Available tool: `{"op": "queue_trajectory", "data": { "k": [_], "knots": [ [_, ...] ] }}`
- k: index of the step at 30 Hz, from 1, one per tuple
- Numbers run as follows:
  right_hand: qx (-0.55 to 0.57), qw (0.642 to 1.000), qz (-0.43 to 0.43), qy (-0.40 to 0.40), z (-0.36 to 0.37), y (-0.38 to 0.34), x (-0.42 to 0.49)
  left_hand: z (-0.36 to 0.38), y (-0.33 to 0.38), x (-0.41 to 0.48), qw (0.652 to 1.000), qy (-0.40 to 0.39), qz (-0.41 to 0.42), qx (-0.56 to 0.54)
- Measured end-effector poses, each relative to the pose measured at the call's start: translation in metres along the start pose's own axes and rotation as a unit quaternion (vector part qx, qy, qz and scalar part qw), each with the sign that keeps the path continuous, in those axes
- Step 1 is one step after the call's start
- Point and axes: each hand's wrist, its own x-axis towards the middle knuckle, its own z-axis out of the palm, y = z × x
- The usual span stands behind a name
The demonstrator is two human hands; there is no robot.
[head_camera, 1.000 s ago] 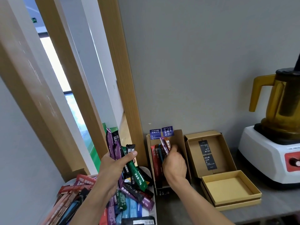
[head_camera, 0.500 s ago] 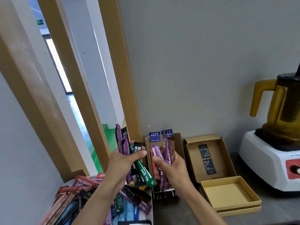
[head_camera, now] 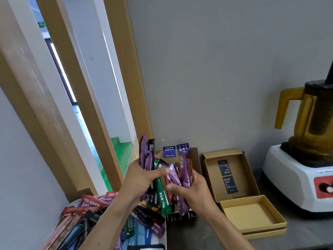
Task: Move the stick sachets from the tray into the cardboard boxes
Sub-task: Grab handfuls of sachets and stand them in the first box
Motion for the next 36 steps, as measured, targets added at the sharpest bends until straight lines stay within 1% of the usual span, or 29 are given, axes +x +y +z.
{"op": "queue_trajectory", "data": {
  "k": [3, 6, 8, 11, 13, 20, 24, 32, 34, 36],
  "knots": [
    [0.040, 0.998, 0.041, -0.022, -0.002, 0.001, -0.004, -0.010, 0.001, 0.006, 1.000, 0.025, 0.007, -0.002],
    [0.068, 0.992, 0.085, -0.063, -0.004, 0.005, -0.007, -0.020, 0.002, 0.010, 0.999, 0.043, 0.006, -0.009],
    [0.062, 0.993, 0.089, -0.054, -0.004, 0.006, -0.008, -0.022, 0.000, 0.010, 0.999, 0.052, 0.007, -0.009],
    [-0.001, 0.998, 0.057, 0.013, -0.002, 0.006, -0.005, -0.021, -0.003, 0.007, 0.997, 0.072, 0.004, -0.021],
    [-0.022, 0.998, 0.029, 0.047, 0.000, 0.005, -0.003, -0.020, -0.002, 0.007, 0.996, 0.086, 0.000, -0.029],
    [-0.130, 0.983, -0.011, 0.127, 0.011, 0.013, -0.007, -0.017, -0.007, 0.009, 0.996, 0.082, -0.011, -0.019],
    [-0.141, 0.982, -0.034, 0.122, 0.014, 0.019, -0.013, -0.016, -0.005, 0.009, 0.996, 0.085, -0.005, -0.022],
    [-0.221, 0.961, -0.072, 0.147, 0.012, 0.035, -0.012, -0.008, 0.002, 0.003, 0.998, 0.054, 0.005, 0.005],
    [-0.237, 0.957, -0.084, 0.141, 0.012, 0.036, -0.013, -0.006, 0.005, 0.005, 0.999, 0.046, 0.013, 0.019],
    [-0.229, 0.962, -0.087, 0.118, 0.012, 0.037, -0.014, -0.003, 0.008, 0.006, 0.998, 0.035, 0.023, 0.037]
  ]
}}
